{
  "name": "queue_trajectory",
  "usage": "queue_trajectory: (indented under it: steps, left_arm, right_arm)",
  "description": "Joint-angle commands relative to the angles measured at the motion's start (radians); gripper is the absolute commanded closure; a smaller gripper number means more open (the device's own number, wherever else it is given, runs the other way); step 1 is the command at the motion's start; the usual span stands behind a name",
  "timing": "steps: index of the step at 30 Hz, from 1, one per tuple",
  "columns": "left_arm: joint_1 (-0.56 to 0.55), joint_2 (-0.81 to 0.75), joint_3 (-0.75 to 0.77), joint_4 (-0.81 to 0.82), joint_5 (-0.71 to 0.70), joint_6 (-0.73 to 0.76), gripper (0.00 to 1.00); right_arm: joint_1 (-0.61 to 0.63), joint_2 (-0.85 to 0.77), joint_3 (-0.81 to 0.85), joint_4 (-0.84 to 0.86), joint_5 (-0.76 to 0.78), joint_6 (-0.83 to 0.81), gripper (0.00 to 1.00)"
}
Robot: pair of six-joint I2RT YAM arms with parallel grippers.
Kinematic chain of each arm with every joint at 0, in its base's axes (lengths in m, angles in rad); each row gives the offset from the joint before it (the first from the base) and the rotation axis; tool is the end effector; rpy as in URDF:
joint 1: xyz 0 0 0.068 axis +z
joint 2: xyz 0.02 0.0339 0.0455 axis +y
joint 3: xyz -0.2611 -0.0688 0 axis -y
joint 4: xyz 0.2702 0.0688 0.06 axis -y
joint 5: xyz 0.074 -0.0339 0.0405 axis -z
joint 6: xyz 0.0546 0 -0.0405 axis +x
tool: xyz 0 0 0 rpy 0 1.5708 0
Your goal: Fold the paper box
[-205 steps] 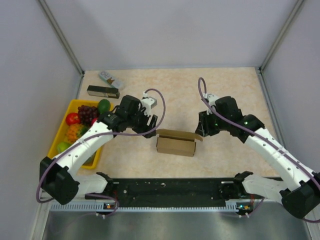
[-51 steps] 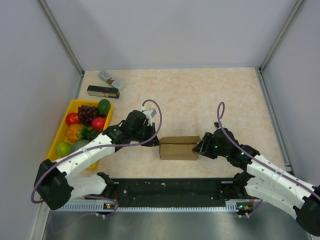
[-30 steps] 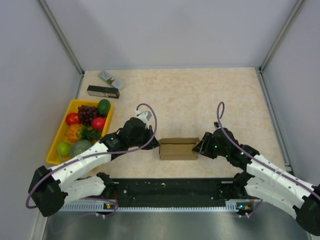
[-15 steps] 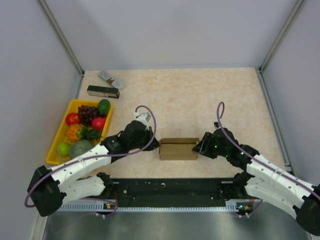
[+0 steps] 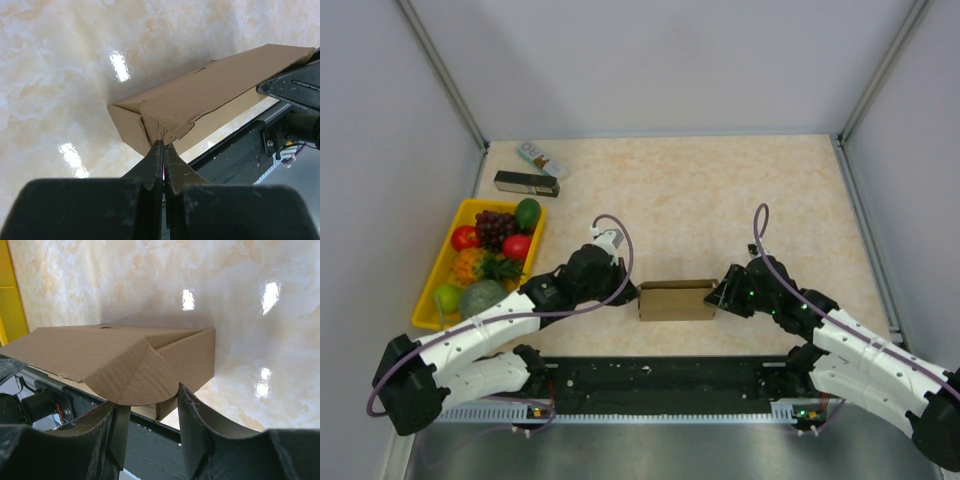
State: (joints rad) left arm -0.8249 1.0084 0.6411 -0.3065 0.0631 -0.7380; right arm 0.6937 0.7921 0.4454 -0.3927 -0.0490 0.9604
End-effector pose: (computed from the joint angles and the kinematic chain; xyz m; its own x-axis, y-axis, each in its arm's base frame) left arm 0.1705 -0.1896 0.2132 -0.8289 -0.0923 -0.5517 0.2821 0.7826 -0.5549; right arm 0.1568 0.1338 0.1774 -0.8431 0.3634 -0.3965 0.0425 0.7800 0.6244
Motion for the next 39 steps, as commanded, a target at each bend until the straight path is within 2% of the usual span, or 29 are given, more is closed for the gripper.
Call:
queue_trajectory:
  steps: [1,5,13,19,21,22,25,30,31,35,39]
  left_arm:
    - [-0.01,0.018,-0.014,-0.1,0.078,0.037,1.0]
    - [-0.011,0.039,-0.015,-0.053,0.15,-0.011,1.0]
    - [-0.014,0.013,-0.041,-0.088,0.024,0.009,1.0]
    - [-0.014,0.013,-0.058,-0.089,-0.006,0.02,1.0]
    - [-0.014,0.013,-0.057,-0.089,-0.006,0.022,1.0]
    - [-0.013,0.015,-0.055,-0.091,-0.009,0.02,1.0]
    - [-0.013,0.009,-0.051,-0.094,-0.014,0.023,1.0]
    - [-0.014,-0.002,-0.04,-0.106,-0.014,0.029,1.0]
    - [-0.014,-0.002,-0.037,-0.108,-0.016,0.031,1.0]
    - [-0.014,0.001,-0.026,-0.114,-0.019,0.038,1.0]
    - [-0.014,0.007,-0.017,-0.12,-0.017,0.042,1.0]
  right_arm:
    - [0.012,0.004,-0.008,-0.032,0.011,-0.026,0.6]
    - [0.012,0.007,-0.005,-0.031,0.009,-0.026,0.6]
    - [0.012,-0.002,0.001,-0.032,-0.003,-0.063,0.58]
    - [0.012,-0.027,0.076,-0.092,-0.052,-0.219,0.49]
    - [0.012,-0.034,0.126,-0.147,-0.051,-0.264,0.35]
    - [0.012,-0.036,0.145,-0.211,-0.04,-0.309,0.33]
    - [0.018,-0.042,0.219,-0.328,-0.003,-0.382,0.31]
    - [0.029,-0.033,0.306,-0.342,0.007,-0.413,0.27]
    - [0.038,-0.005,0.32,-0.351,0.033,-0.436,0.28]
    - [0.11,0.091,0.398,-0.377,0.084,-0.471,0.58]
    - [0.217,0.166,0.456,-0.434,0.251,-0.483,0.59]
